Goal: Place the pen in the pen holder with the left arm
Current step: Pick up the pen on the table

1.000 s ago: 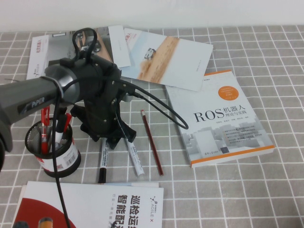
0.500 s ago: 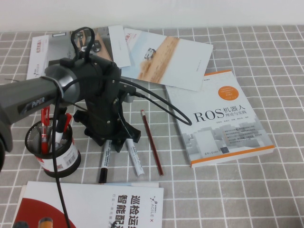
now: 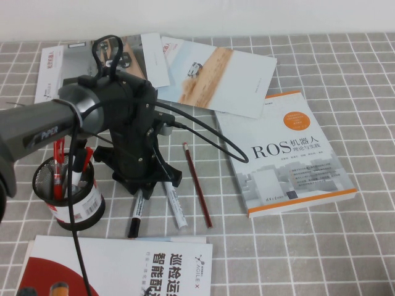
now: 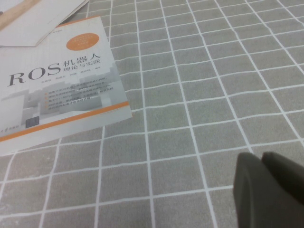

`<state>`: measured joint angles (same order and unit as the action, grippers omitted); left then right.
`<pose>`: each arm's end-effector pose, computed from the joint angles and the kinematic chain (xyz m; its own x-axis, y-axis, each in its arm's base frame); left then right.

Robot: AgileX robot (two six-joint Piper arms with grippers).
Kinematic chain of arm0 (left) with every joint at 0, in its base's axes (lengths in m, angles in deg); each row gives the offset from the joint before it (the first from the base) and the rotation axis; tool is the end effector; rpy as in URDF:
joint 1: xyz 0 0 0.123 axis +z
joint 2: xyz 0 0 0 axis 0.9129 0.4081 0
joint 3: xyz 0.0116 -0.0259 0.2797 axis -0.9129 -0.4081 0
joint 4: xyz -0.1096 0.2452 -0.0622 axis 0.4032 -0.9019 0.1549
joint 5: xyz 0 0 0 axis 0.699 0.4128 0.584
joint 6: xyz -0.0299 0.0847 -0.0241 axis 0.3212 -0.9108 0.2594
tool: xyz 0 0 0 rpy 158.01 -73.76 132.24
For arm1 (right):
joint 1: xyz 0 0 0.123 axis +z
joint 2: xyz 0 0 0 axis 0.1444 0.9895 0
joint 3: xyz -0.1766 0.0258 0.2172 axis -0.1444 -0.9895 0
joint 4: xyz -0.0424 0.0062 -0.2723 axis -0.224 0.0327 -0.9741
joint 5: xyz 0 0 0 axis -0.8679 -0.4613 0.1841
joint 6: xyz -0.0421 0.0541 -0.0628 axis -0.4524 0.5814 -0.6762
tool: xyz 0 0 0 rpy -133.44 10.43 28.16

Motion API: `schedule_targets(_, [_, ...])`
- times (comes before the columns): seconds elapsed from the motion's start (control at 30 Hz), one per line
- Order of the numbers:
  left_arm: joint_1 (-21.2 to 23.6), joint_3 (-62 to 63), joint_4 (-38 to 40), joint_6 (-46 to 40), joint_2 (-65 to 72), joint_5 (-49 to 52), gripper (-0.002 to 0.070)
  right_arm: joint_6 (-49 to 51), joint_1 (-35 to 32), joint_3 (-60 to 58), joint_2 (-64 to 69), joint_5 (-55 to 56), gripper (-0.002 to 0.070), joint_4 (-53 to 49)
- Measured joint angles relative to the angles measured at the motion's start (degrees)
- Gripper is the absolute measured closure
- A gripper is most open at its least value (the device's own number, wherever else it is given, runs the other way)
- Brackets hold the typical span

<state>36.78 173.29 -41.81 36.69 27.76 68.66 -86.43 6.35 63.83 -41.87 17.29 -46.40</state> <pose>0.3687 -0.1964 0.1641 -0.8958 0.4395 -0.0658 0.4342 0.8971 0.0814 0.0839 0.0019 0.1682 -0.3180 0.1980 -0.9272 0.0458 0.9800 0.1935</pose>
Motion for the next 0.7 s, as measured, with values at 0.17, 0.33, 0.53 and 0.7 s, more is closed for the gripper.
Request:
schedule_targets(0.17, [0.0,0.1,0.0,-0.1,0.0,0.0,0.0576,0.0,0.0,0.0,0.0,0.0,0.0691,0.0])
schedule_targets(0.33, [0.0,0.1,0.0,-0.4,0.0,0.0,0.0582,0.0,0.0,0.0,0.0,0.0,0.0691,0.0])
schedule_targets(0.53, [0.0,0.1,0.1,-1.9,0.0,0.0,0.0583,0.0,0.0,0.0,0.0,0.0,0.0691,0.0])
schedule_targets(0.7, [0.0,0.1,0.1,-2.2,0.0,0.0,0.0583,0.0,0.0,0.0,0.0,0.0,0.0691,0.0])
